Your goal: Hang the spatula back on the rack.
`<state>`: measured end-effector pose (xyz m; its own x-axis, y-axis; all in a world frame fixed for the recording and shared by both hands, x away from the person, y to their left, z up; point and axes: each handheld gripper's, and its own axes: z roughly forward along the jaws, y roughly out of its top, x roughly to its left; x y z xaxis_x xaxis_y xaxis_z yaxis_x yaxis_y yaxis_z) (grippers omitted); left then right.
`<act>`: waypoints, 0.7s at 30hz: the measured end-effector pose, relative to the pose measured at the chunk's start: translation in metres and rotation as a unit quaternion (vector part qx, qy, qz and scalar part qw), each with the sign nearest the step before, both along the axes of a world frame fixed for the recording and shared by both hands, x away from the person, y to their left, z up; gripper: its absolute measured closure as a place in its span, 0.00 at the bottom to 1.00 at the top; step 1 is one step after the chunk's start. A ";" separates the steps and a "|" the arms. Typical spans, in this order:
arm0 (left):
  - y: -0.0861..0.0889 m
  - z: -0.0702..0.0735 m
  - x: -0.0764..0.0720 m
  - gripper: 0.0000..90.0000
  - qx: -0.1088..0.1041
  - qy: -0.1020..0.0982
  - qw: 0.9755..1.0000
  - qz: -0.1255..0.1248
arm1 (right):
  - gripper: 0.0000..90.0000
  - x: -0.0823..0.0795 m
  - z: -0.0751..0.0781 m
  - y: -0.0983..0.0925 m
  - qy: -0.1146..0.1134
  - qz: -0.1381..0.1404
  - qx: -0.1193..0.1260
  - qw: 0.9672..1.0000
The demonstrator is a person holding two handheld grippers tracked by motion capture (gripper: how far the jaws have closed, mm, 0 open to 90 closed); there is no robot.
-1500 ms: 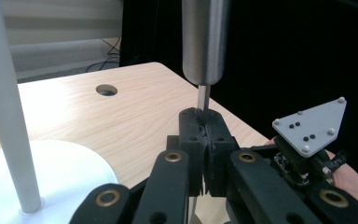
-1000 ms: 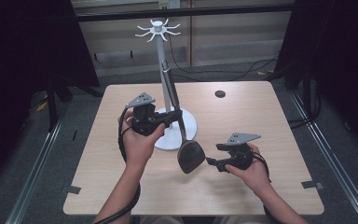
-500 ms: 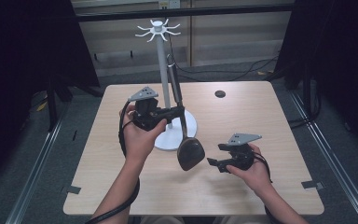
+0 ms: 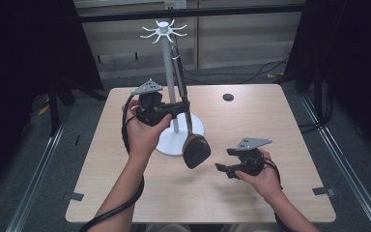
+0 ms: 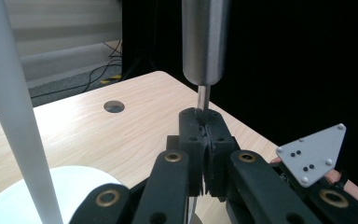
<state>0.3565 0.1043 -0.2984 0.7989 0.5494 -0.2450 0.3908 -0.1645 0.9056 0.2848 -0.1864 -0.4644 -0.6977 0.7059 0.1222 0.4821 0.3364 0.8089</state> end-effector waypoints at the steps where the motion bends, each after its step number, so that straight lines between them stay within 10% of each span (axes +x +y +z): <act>1: 0.000 0.001 0.001 0.98 0.000 -0.001 1.000 0.001 | 0.29 0.000 0.000 0.000 0.000 -0.001 -0.001 1.000; 21: 0.001 0.000 0.020 0.98 0.002 0.007 1.000 0.015 | 0.28 0.000 0.000 -0.001 -0.001 0.001 0.001 1.000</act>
<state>0.3763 0.1049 -0.2980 0.7779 0.5744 -0.2547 0.4089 -0.1549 0.8994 0.2845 -0.1876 -0.4643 -0.6997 0.7039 0.1219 0.4799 0.3367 0.8102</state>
